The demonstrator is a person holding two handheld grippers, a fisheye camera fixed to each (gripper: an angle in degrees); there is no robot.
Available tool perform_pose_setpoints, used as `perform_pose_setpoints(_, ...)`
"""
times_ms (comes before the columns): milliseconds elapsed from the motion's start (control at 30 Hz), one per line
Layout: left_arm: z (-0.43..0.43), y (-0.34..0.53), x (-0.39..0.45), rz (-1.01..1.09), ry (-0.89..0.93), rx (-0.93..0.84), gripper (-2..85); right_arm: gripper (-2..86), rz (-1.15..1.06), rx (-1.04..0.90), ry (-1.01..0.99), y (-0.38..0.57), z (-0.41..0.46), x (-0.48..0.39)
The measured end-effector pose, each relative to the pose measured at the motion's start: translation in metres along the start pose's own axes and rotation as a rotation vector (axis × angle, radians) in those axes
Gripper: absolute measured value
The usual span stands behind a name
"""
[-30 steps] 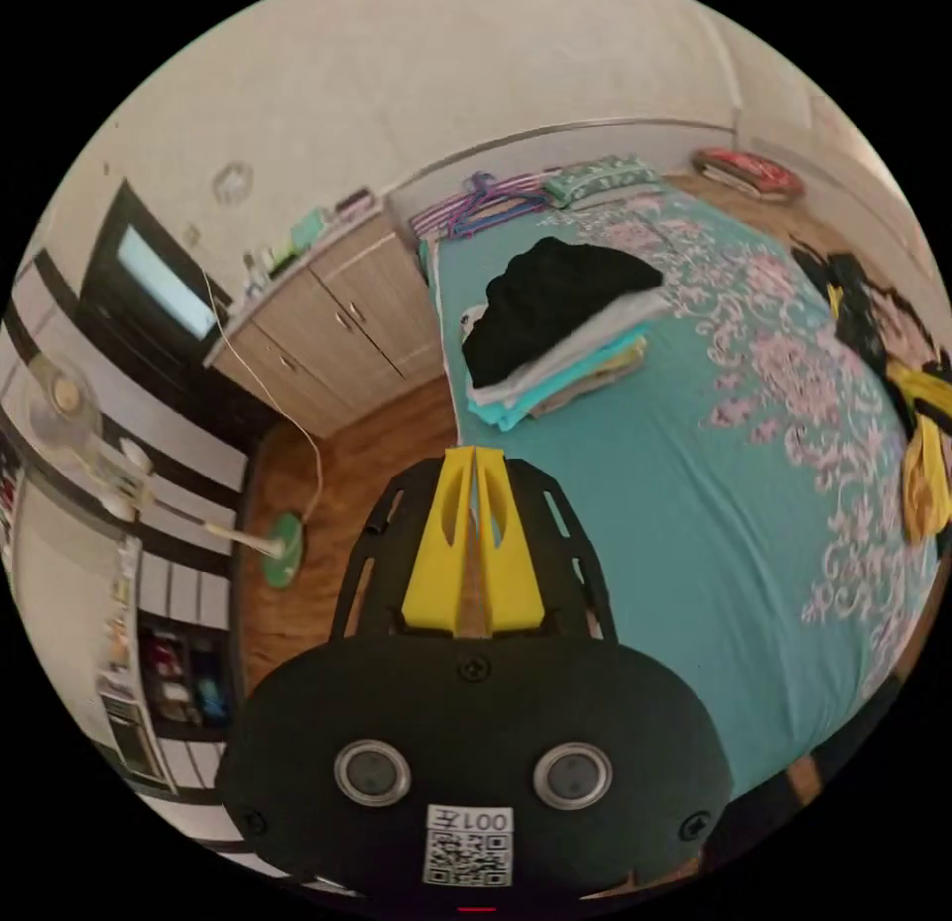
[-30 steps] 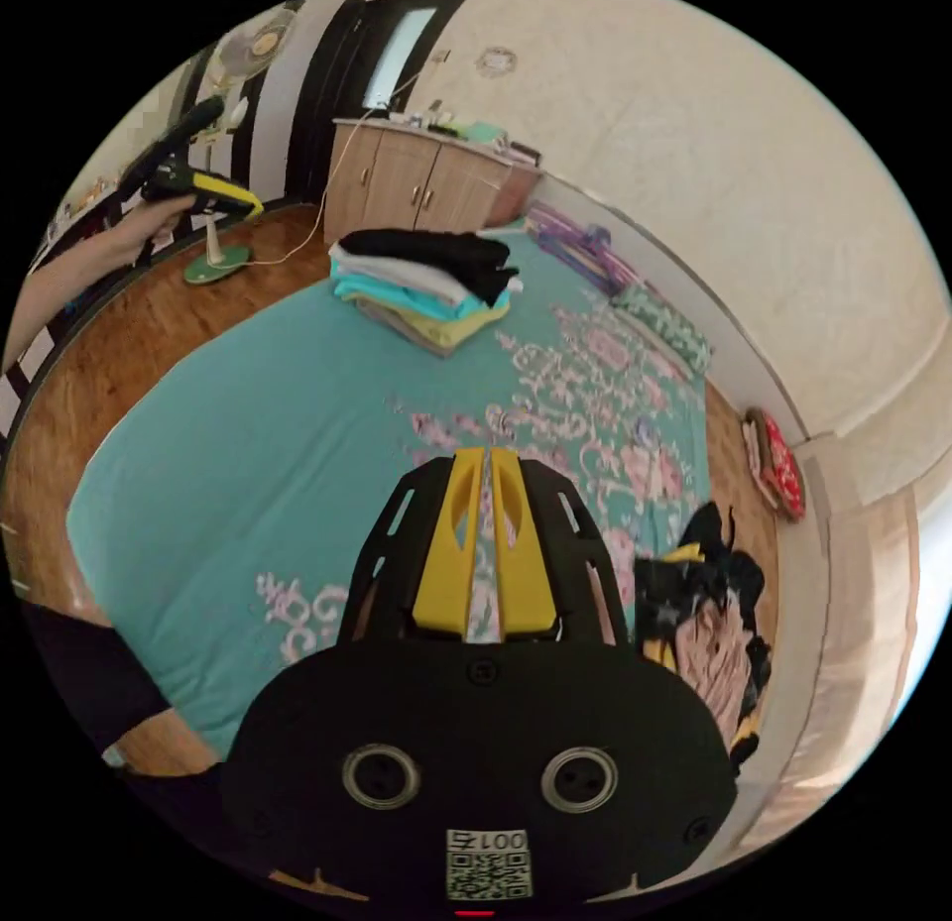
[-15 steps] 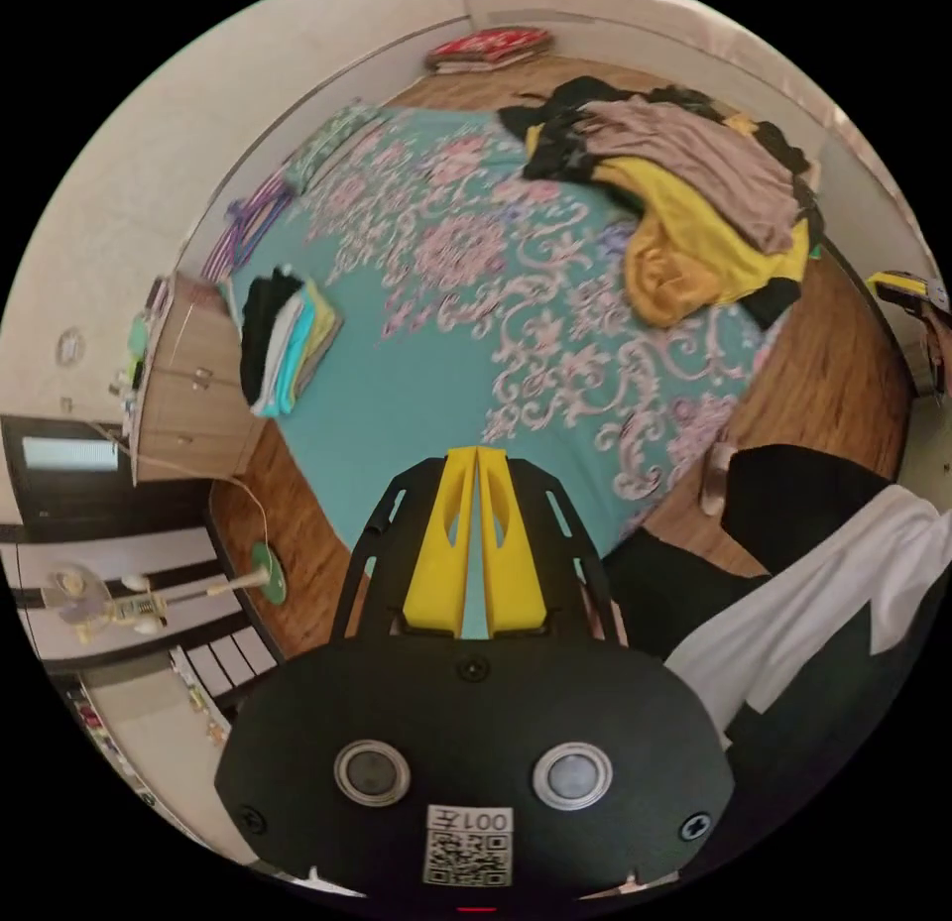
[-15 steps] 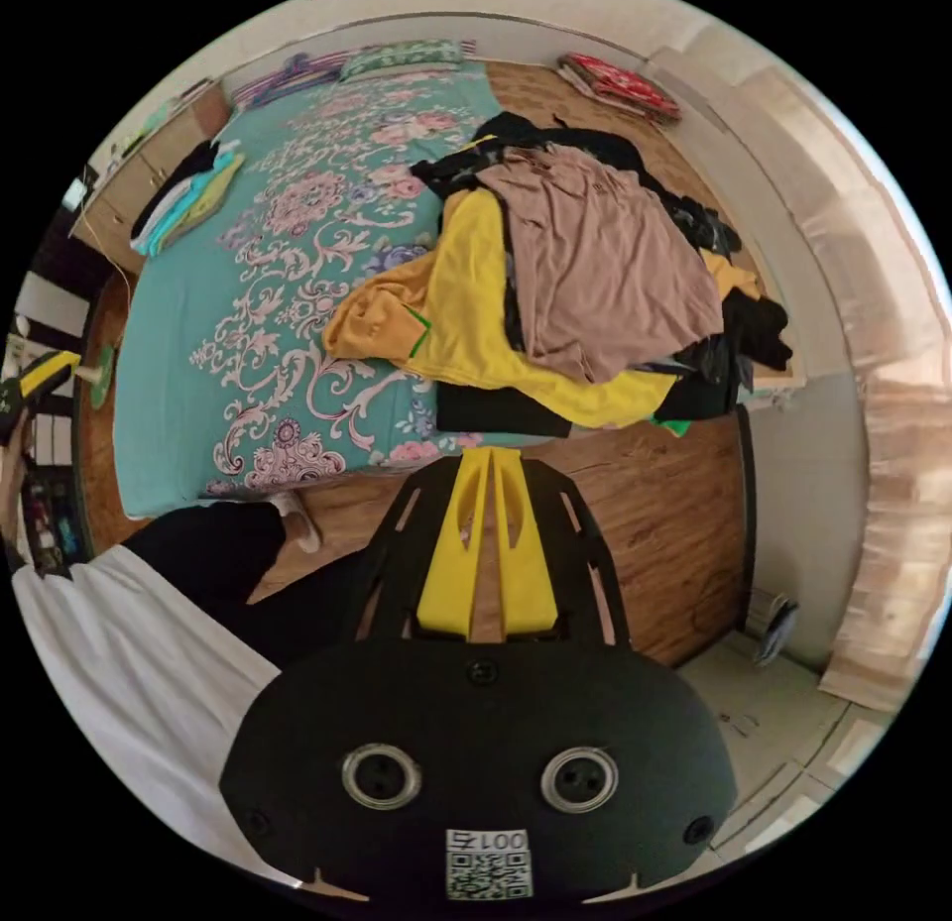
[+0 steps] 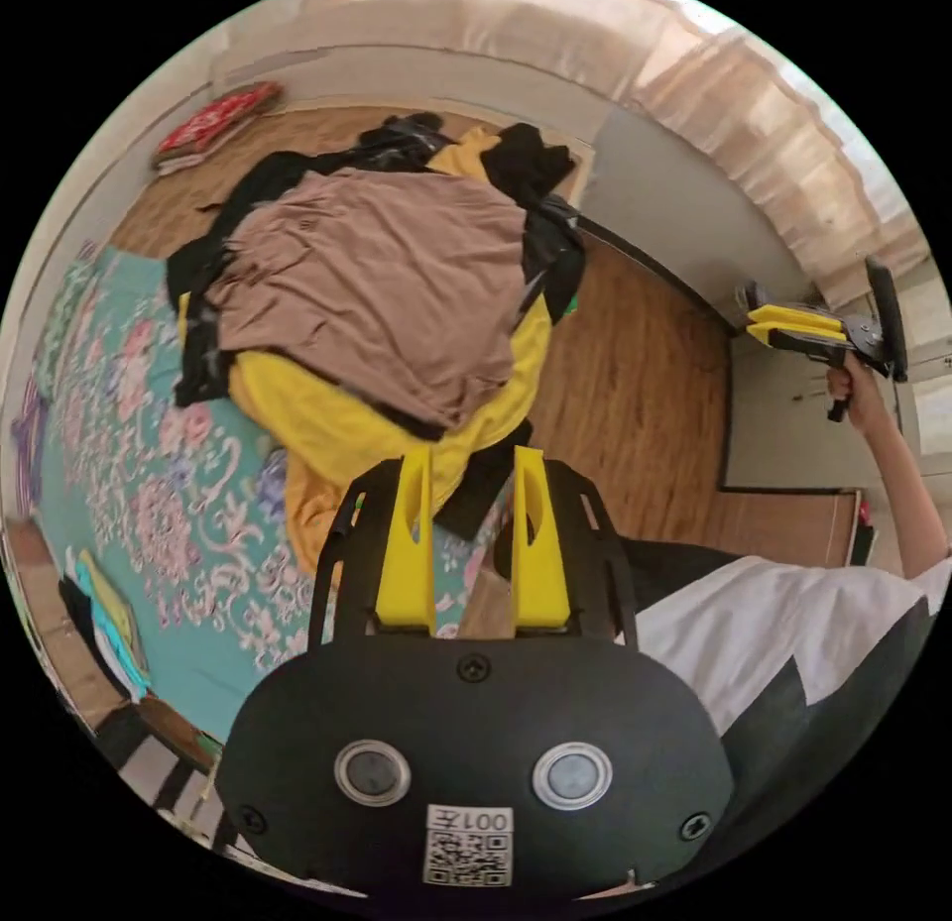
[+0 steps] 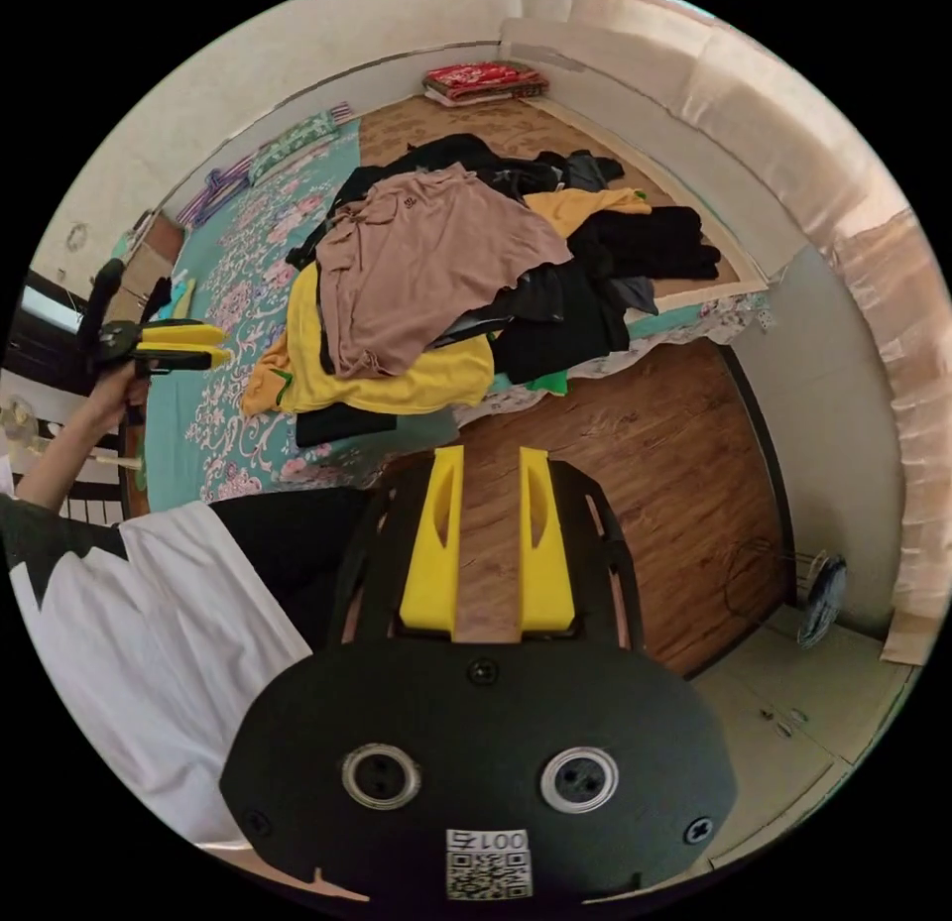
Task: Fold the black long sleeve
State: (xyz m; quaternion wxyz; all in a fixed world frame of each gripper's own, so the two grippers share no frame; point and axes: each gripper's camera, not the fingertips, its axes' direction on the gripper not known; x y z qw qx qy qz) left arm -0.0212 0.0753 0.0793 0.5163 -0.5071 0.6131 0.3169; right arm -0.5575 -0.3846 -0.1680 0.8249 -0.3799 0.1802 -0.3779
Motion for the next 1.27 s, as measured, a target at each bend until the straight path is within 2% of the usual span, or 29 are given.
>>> perform_pose_setpoints(100,0.06,-0.071,0.027,0.069,0.045,-0.131,11.8,7.0,0.014,-0.028,0.004,-0.018,0.003,0.051)
perform_pose_setpoints(167,0.11,-0.116,0.044,0.11,-0.02,-0.228,10.8,6.9,0.006,-0.079,-0.002,-0.039,0.011,0.086)
perform_pose_setpoints(333,0.186,-0.163,0.06,0.086,-0.117,-0.421,3.8,5.9,-0.078,-0.246,0.012,-0.084,0.023,0.154)
perform_pose_setpoints(400,0.19,-0.167,0.062,0.06,-0.079,-0.419,1.8,4.9,-0.099,-0.294,-0.004,-0.1,0.022,0.181)
perform_pose_setpoints(567,0.156,-0.147,0.056,-0.081,0.129,-0.3,0.0,5.5,-0.153,-0.308,-0.07,-0.161,0.012,0.244)
perform_pose_setpoints(667,0.111,-0.132,0.056,-0.159,0.211,-0.177,-0.4,8.5,-0.278,-0.259,-0.001,-0.201,0.01,0.255)
perform_pose_setpoints(867,0.012,-0.109,0.057,-0.271,0.335,0.094,-1.2,13.6,-0.598,-0.233,-0.005,-0.264,0.039,0.258)
perform_pose_setpoints(1033,-0.046,-0.084,0.06,-0.355,0.365,0.27,-1.2,14.9,-0.699,-0.213,0.045,-0.3,0.063,0.268)
perform_pose_setpoints(1100,-0.064,-0.071,0.064,-0.381,0.36,0.33,-1.2,14.4,-0.732,-0.227,0.053,-0.31,0.072,0.272)
perform_pose_setpoints(1200,-0.089,-0.039,0.077,-0.425,0.373,0.427,-1.2,9.2,-0.764,-0.245,0.078,-0.322,0.084,0.282)
perform_pose_setpoints(1267,-0.104,-0.003,0.095,-0.462,0.359,0.487,-1.2,4.3,-0.731,-0.214,-0.012,-0.336,0.076,0.293)
